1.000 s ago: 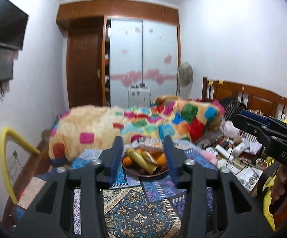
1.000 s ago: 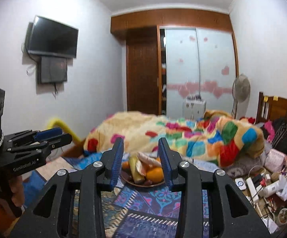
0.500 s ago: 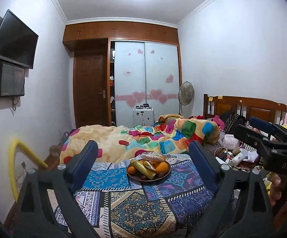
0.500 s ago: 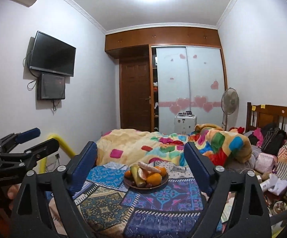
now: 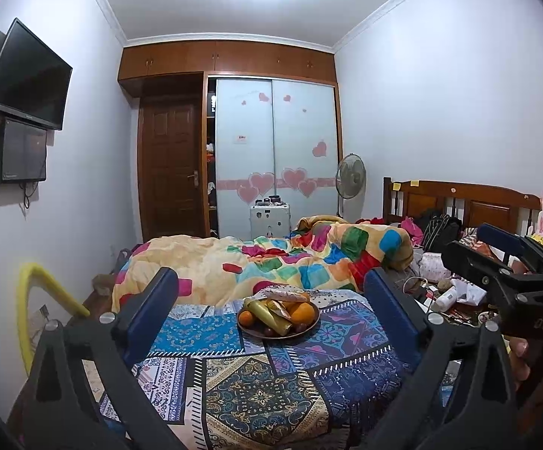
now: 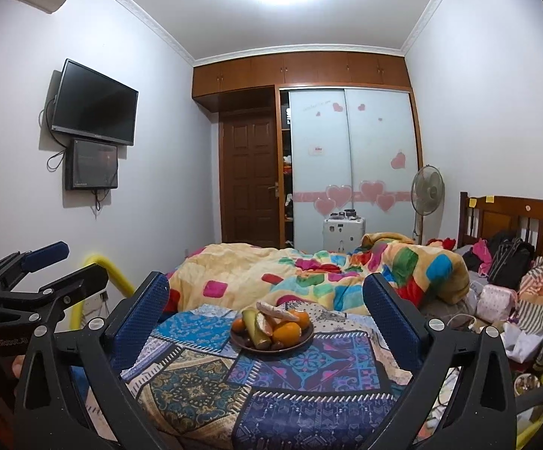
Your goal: Organize fruits
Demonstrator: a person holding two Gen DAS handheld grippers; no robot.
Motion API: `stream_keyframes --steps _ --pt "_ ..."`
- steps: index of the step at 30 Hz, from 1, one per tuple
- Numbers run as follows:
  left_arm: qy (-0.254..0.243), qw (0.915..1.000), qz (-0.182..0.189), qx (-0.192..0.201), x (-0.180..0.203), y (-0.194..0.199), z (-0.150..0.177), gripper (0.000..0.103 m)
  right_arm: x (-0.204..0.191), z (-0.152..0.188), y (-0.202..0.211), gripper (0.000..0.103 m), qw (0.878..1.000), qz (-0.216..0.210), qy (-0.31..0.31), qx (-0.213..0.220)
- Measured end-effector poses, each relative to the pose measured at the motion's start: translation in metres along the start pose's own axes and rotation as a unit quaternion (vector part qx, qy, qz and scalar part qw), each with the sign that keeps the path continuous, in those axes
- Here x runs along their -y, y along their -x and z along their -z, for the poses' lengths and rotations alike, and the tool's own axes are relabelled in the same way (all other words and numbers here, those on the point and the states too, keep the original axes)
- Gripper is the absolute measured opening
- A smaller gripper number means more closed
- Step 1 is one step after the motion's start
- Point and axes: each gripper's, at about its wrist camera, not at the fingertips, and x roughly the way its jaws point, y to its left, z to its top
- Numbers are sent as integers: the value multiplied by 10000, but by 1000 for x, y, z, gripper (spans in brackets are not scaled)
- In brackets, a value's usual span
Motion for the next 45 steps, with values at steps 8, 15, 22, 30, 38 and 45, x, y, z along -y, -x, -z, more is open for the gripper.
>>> stream_keyframes --steps 8,15,22,30,38,45 --pt "89 10000 30 -25 -3 -1 1 101 -1 1 1 103 10000 -12 2 -15" --pt "83 10000 35 -31 -3 -2 1 101 -1 1 1 103 10000 -15 -6 -15" --pt "87 9999 61 -57 0 -5 2 102 0 3 2 103 10000 -25 -29 -31" --pt "74 9999 75 -68 1 -7 2 102 1 3 1 103 10000 -28 -49 -35" --pt "16 9998 158 -77 3 -11 4 102 2 5 -1 103 10000 -45 -71 -52" --pt "12 9998 171 -93 2 -11 5 102 2 4 -2 103 10000 -28 -55 -30"
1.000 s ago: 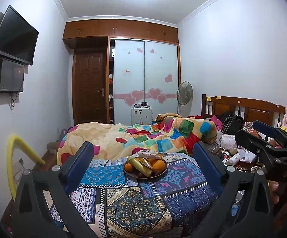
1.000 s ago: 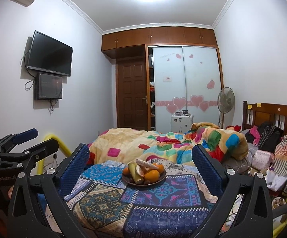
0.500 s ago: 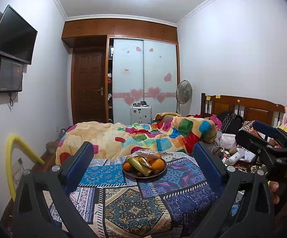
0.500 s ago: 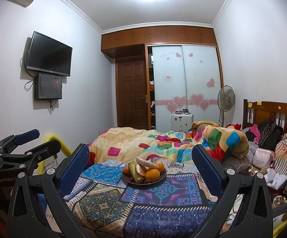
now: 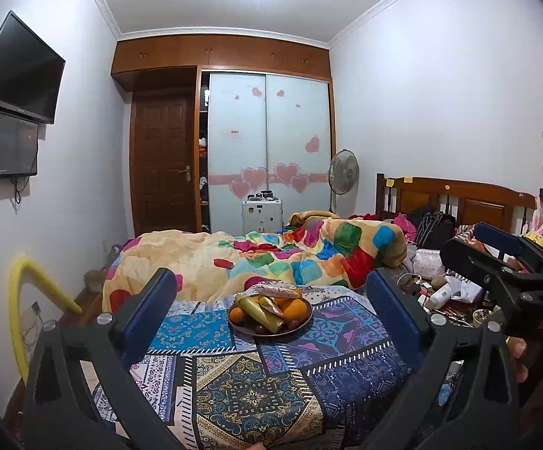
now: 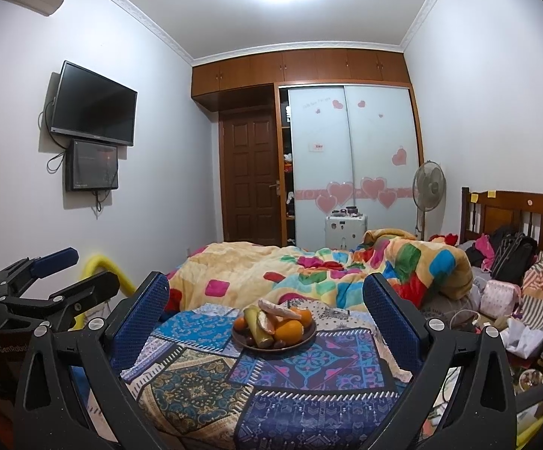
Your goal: Organize fruits
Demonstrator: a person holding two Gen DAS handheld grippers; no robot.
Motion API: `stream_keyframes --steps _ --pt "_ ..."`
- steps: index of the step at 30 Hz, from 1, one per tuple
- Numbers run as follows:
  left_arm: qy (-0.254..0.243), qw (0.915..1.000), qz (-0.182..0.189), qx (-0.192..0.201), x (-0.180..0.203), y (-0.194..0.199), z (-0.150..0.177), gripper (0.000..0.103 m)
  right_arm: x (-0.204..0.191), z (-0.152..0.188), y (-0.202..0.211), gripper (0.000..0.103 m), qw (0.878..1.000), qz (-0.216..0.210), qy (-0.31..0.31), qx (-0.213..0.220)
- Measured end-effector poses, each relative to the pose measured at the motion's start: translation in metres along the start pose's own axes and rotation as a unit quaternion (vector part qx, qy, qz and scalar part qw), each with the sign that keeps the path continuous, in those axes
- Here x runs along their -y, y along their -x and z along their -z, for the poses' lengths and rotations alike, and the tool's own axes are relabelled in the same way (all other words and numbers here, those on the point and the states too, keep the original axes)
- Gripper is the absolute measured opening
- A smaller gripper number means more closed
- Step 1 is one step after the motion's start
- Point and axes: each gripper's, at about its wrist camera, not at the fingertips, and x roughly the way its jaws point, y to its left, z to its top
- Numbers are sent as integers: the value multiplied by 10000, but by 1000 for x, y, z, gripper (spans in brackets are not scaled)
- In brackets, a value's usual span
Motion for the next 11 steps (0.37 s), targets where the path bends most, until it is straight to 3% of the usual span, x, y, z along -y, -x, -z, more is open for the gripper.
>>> stream_keyframes --steps 11 --pt "50 10000 5 -22 -3 0 1 102 -1 -1 -2 103 10000 -1 -6 -17"
